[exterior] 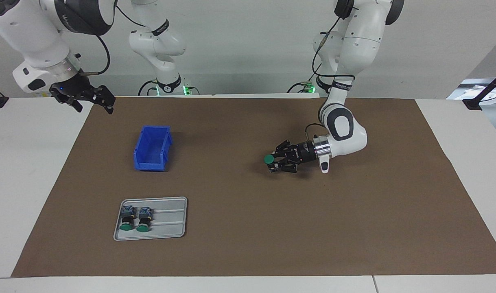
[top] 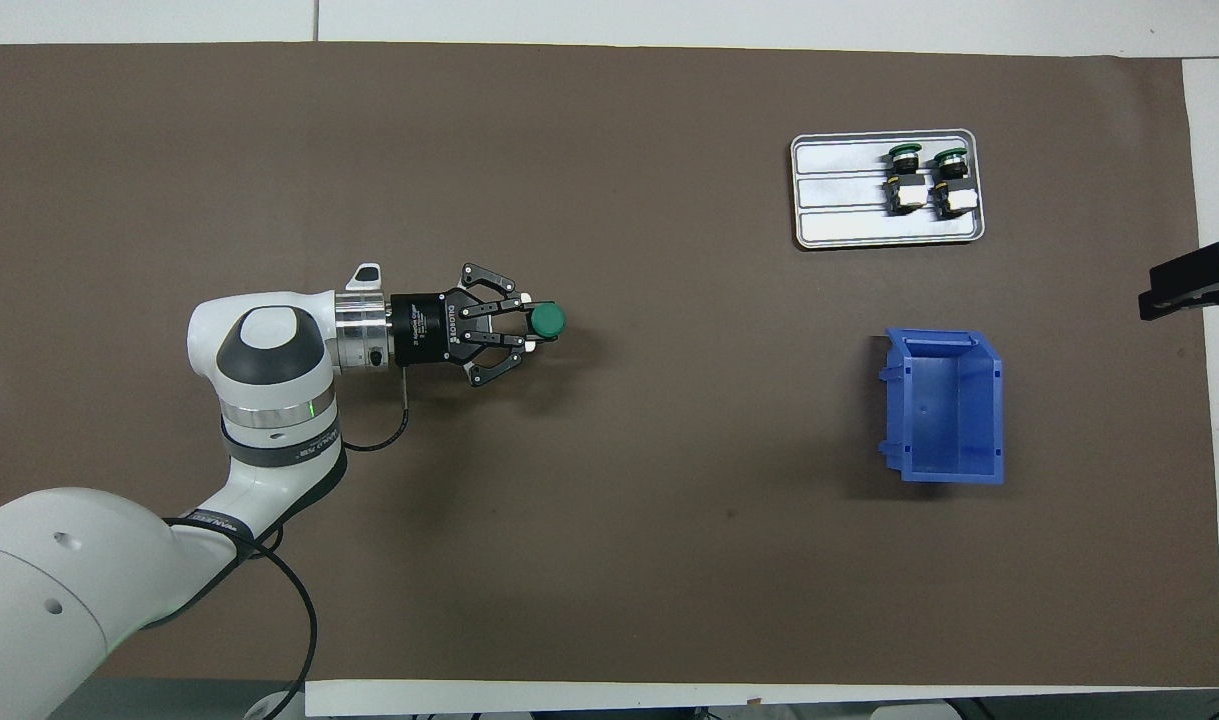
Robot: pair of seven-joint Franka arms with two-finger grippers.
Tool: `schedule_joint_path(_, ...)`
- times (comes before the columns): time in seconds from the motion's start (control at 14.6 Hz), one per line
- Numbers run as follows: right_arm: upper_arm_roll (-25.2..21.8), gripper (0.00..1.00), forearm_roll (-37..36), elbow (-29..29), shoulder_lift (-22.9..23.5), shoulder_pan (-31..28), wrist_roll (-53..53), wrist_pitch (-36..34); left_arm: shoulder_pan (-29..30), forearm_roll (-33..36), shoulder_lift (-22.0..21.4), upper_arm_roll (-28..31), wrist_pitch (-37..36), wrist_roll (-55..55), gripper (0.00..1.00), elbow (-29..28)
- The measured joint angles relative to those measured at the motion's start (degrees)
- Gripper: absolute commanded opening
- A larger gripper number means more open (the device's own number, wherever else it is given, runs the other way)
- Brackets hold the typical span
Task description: Place and press button with both arms
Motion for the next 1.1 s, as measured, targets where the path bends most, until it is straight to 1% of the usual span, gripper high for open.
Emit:
schedule_joint_path(0.34,0.0,0.99,0.0,0.0,0.0,0.0,0.0,0.0,-0.03,-3.33,0.19,-0.17,-1.96,2.83,0.1,-1.55)
schedule_joint_path(1.1,0.0,0.99,0.0,0.0,0.0,0.0,0.0,0.0,-1.67,-6.7,1.69,-0.36,-1.87,6.33,0.12,-1.79)
